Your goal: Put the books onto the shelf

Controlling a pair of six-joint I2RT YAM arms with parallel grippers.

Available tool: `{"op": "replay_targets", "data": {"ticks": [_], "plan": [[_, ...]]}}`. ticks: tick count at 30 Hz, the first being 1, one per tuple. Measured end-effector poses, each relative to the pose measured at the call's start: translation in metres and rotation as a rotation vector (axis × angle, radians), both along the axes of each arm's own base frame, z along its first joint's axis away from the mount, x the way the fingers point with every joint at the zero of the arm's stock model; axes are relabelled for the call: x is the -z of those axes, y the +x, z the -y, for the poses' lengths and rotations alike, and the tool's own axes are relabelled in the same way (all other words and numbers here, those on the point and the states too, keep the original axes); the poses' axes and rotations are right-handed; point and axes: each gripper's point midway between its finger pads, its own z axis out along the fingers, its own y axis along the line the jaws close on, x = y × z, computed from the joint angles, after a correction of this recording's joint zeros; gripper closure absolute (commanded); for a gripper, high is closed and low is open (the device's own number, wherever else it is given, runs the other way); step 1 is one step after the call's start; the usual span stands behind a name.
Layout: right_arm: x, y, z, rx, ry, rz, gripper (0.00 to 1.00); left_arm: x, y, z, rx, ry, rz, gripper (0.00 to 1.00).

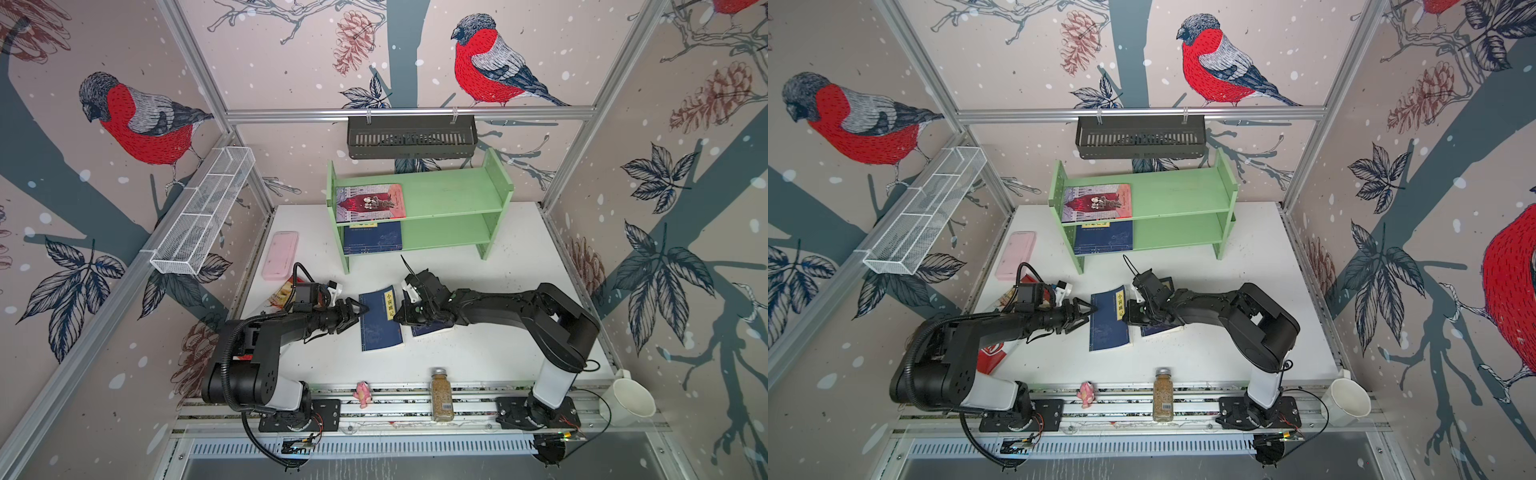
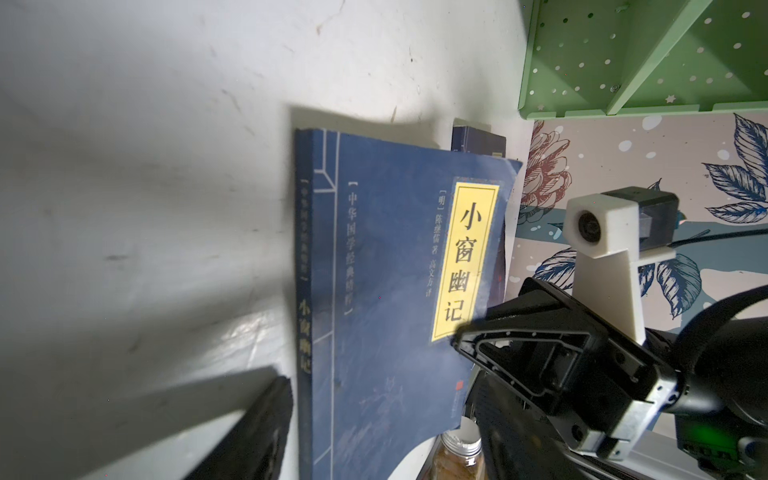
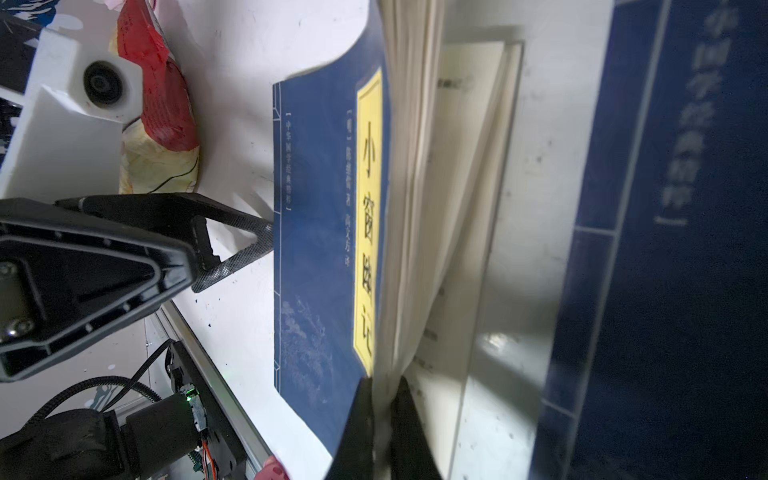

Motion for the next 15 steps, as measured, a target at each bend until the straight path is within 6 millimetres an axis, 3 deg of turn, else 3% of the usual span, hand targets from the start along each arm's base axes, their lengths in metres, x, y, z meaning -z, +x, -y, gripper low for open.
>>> {"op": "replay_targets", "data": {"ticks": [7,15], "plan": [[-0.016,-0.001,0.011,0.016,0.091,-0.009,0.98,0.001,0.000,-0.012,-0.058,0.063,0.012,0.35],[-0.055,0.001,0.006,-0.024,0.229,0.027,0.98,0.000,-0.003,-0.007,-0.050,0.008,0.002,0.29]]}}
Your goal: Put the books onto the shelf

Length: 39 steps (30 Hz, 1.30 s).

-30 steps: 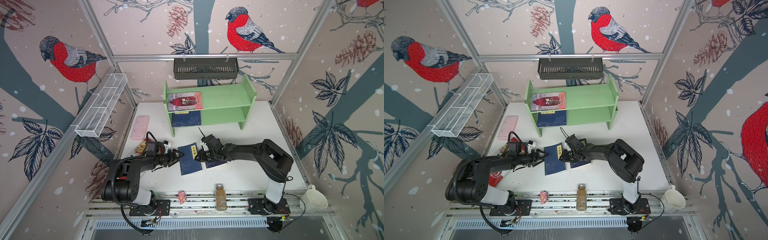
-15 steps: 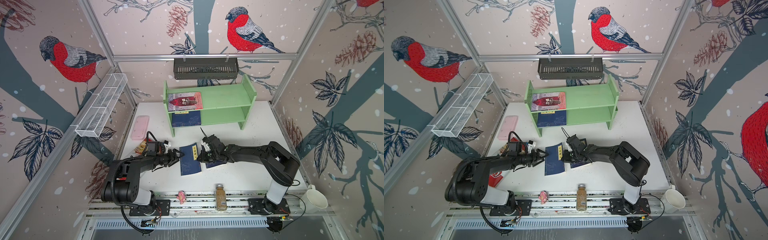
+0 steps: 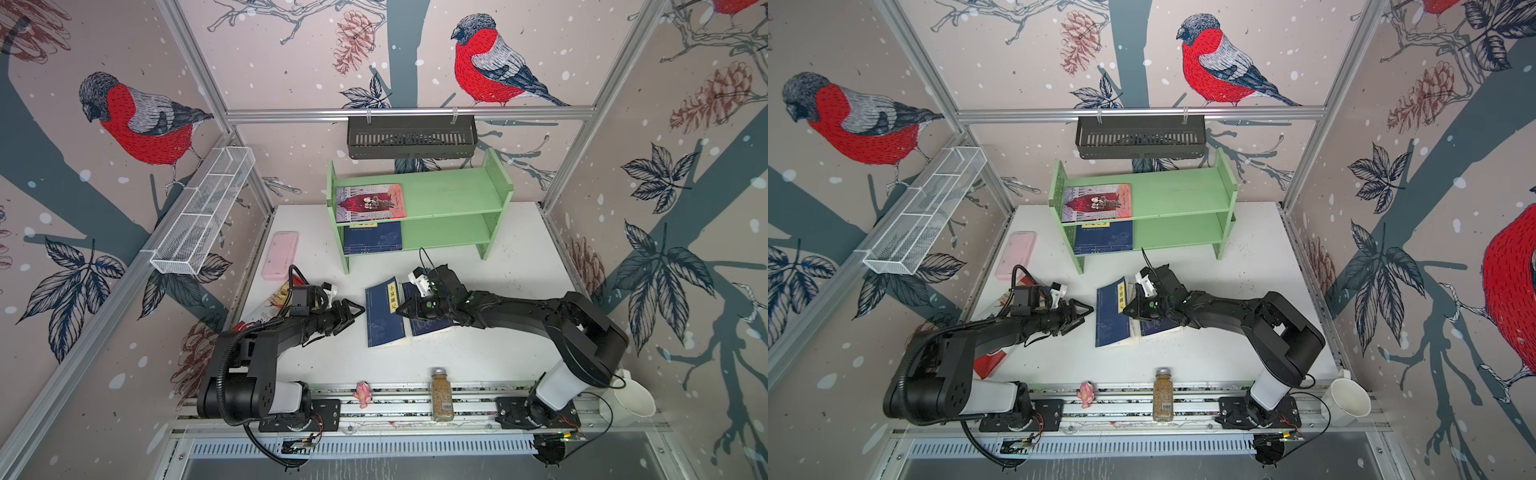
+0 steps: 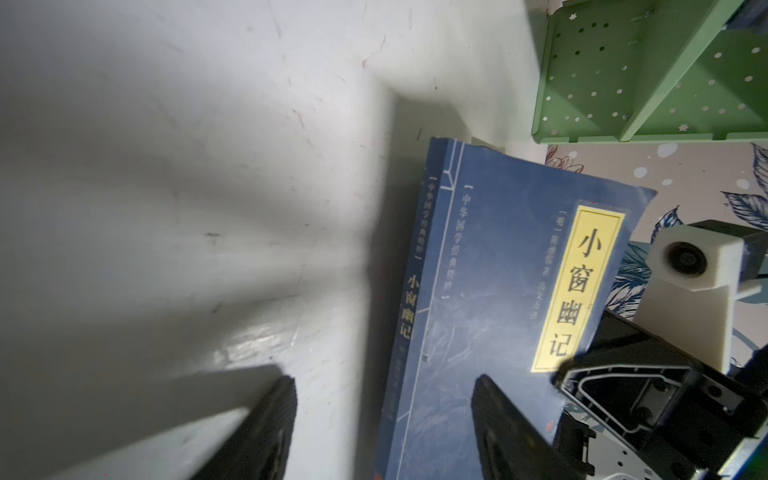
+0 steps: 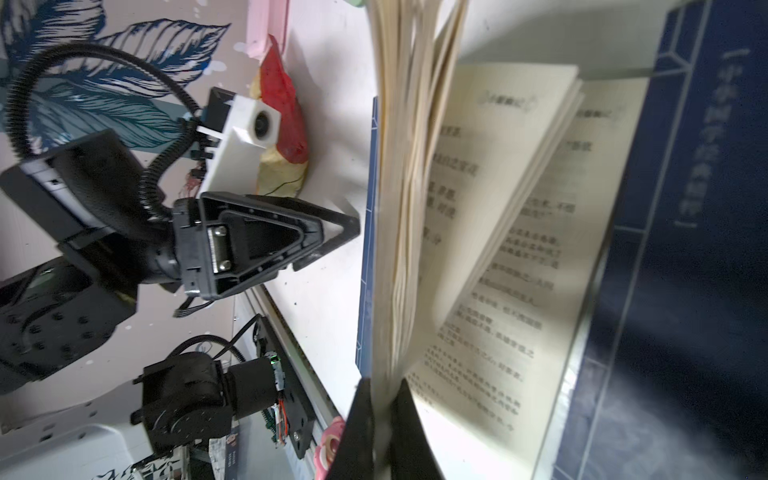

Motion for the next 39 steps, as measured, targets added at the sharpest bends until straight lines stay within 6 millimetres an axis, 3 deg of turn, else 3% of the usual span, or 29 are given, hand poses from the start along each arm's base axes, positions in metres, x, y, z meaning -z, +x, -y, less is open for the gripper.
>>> {"op": "replay_targets", "data": {"ticks": [16,19,29,33,36,39], "plan": [[-0.021,-0.008,-0.008,-0.058,0.132,-0.043,0.98,-0.017,-0.015,0.025,0.059,-0.156,-0.028,0.29],[-0.023,-0.009,-0.009,-0.067,0.143,-0.044,0.98,-0.019,-0.015,0.026,0.059,-0.159,-0.022,0.39],[-0.013,-0.008,-0.011,-0.073,0.136,-0.064,0.96,-0.037,-0.011,0.026,0.042,-0.181,0.013,0.87],[-0.010,-0.005,-0.013,-0.067,0.123,-0.069,0.80,-0.045,-0.010,0.025,0.037,-0.184,0.044,1.00],[-0.008,-0.003,-0.013,-0.060,0.100,-0.072,0.62,-0.049,-0.009,0.024,0.035,-0.189,0.056,1.00],[-0.005,-0.001,-0.012,-0.050,0.072,-0.064,0.55,-0.055,-0.009,0.022,0.031,-0.200,0.063,1.00]]}}
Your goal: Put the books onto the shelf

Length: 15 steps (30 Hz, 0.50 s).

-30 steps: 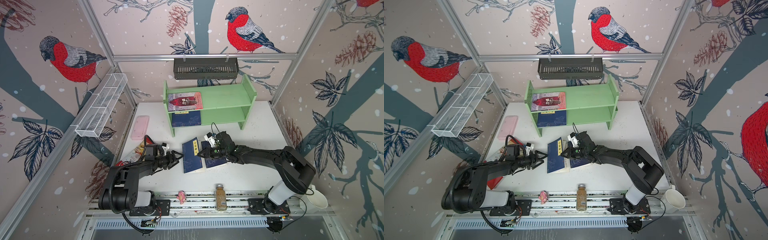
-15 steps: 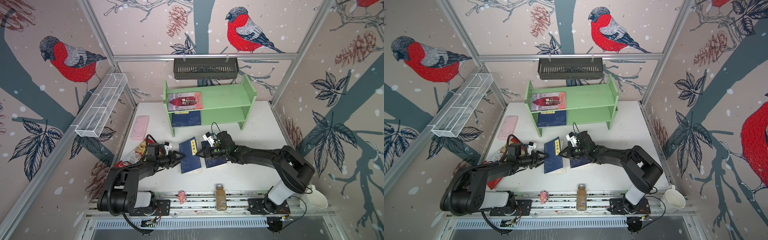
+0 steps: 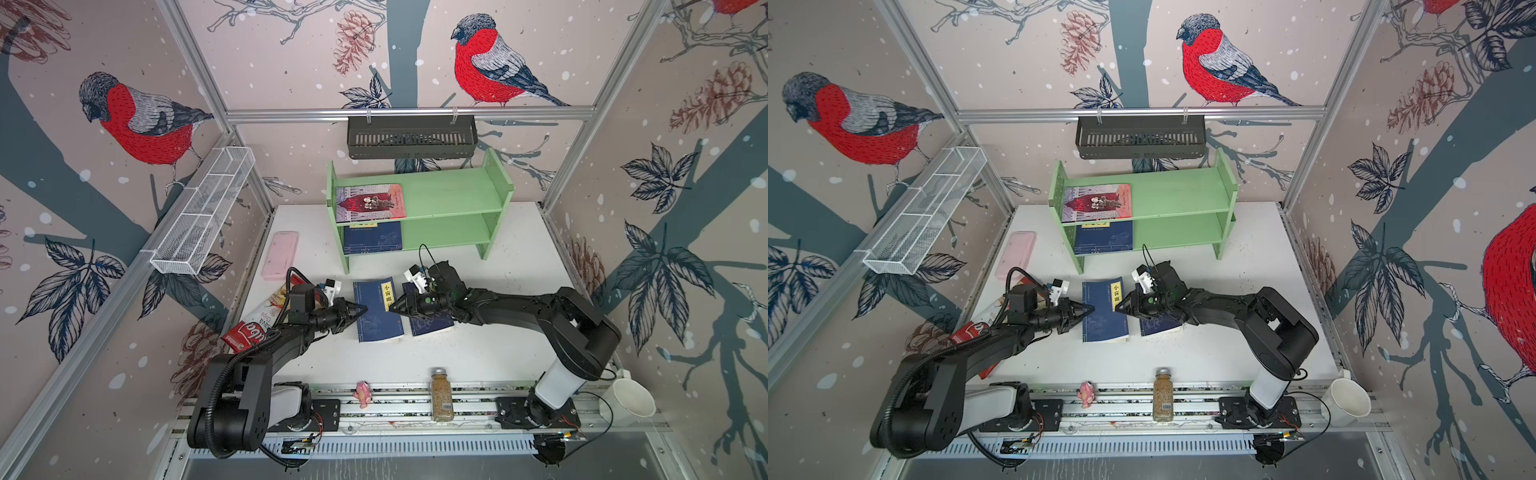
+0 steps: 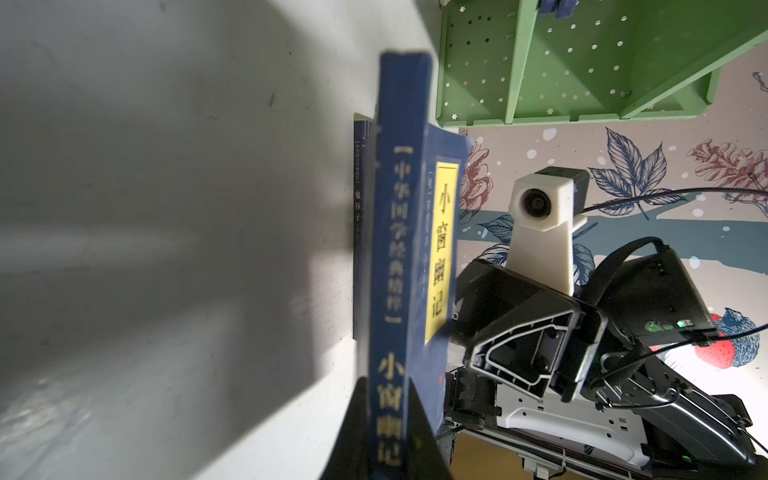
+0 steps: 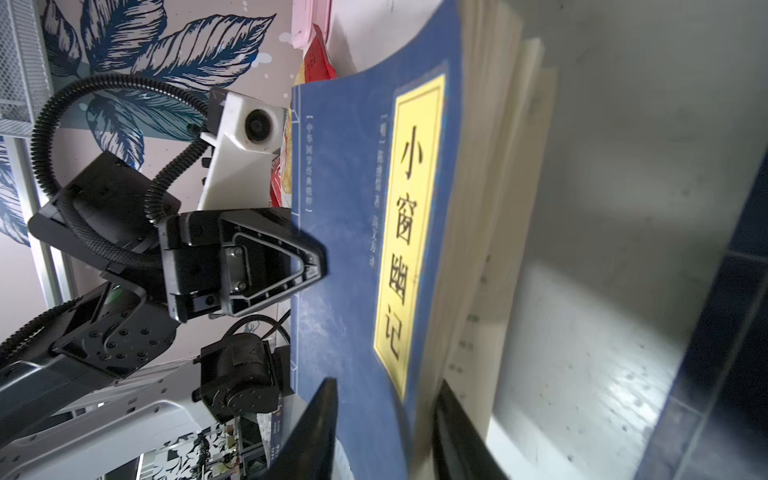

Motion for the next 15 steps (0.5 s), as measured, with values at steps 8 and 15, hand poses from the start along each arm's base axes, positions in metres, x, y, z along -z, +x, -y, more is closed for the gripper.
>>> {"op": "replay_targets", "data": {"ticks": [8,15], "plan": [[-0.003,0.004,0.010,0.057,-0.052,0.019,0.45,-0.024,-0.001,0.001,0.009,-0.037,0.044,1.00],[-0.017,0.002,0.024,0.099,-0.050,0.053,0.43,-0.044,0.000,0.003,0.038,-0.065,0.071,1.00]]}}
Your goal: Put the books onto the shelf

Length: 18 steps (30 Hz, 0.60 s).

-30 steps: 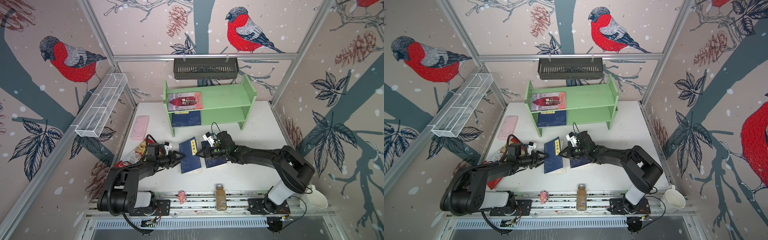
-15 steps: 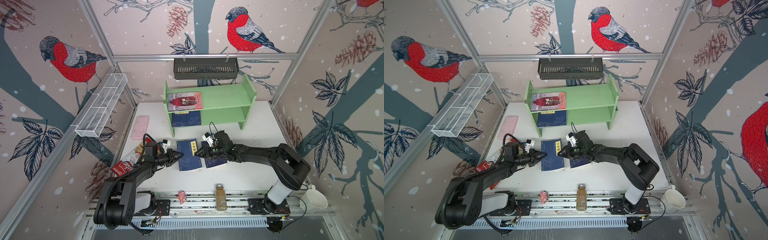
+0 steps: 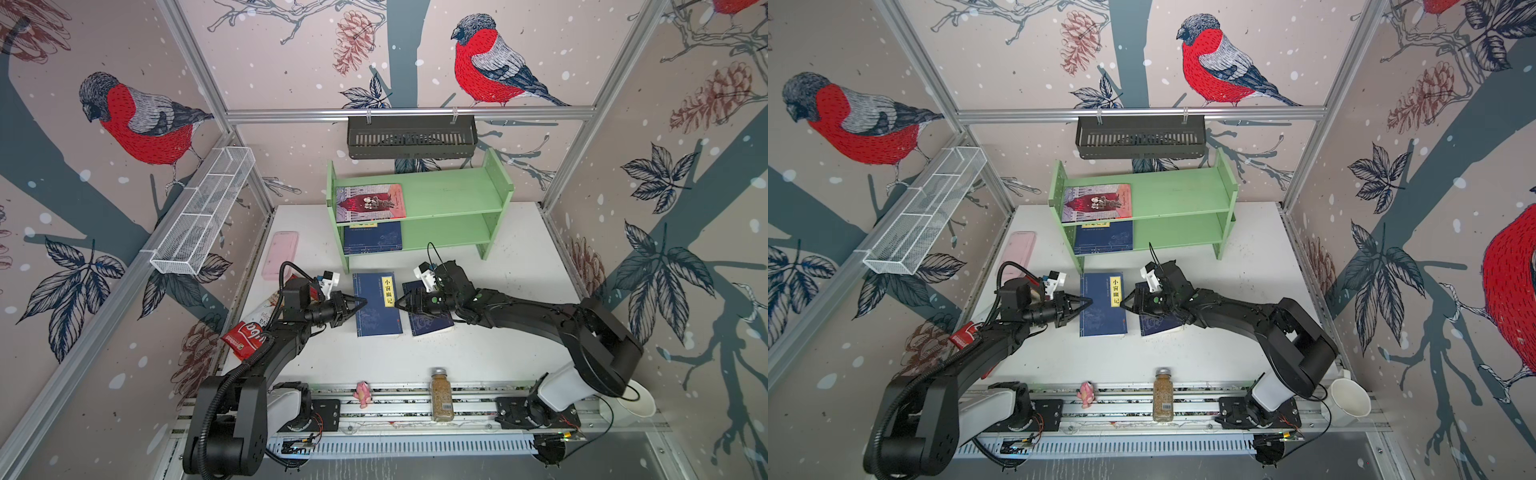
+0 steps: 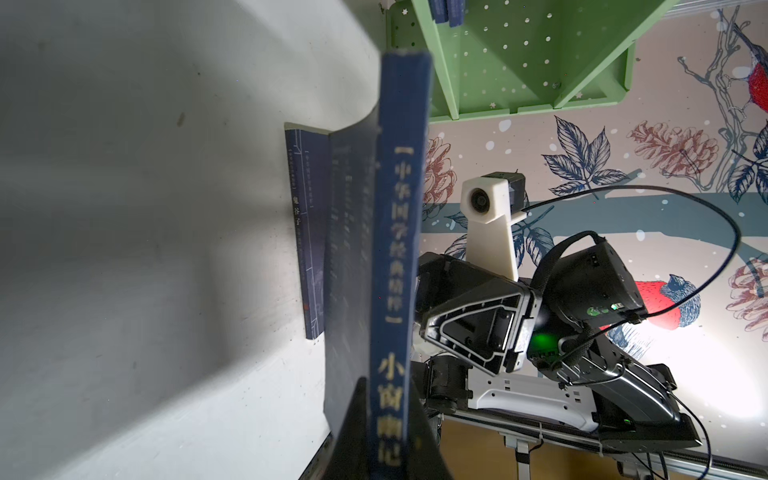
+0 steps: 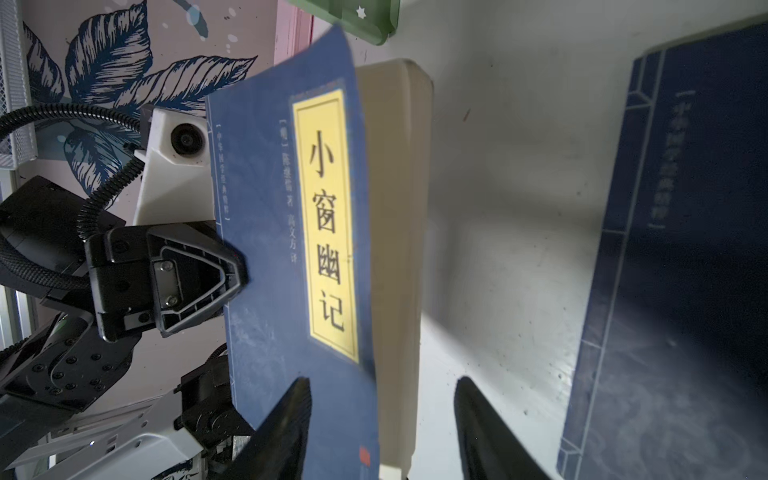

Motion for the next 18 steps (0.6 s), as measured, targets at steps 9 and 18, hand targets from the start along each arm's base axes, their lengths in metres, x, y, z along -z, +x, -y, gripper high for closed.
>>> {"op": "replay_targets", "data": {"ticks": [9,18], "plan": [[-0.022,-0.019,0.011,-0.008,0.091,0.033,0.37,-0.035,-0.005,0.002,0.019,-0.076,0.056,1.00],[-0.046,-0.030,0.007,-0.034,0.250,0.068,0.35,-0.047,-0.008,0.005,0.057,-0.108,0.069,1.00]]}}
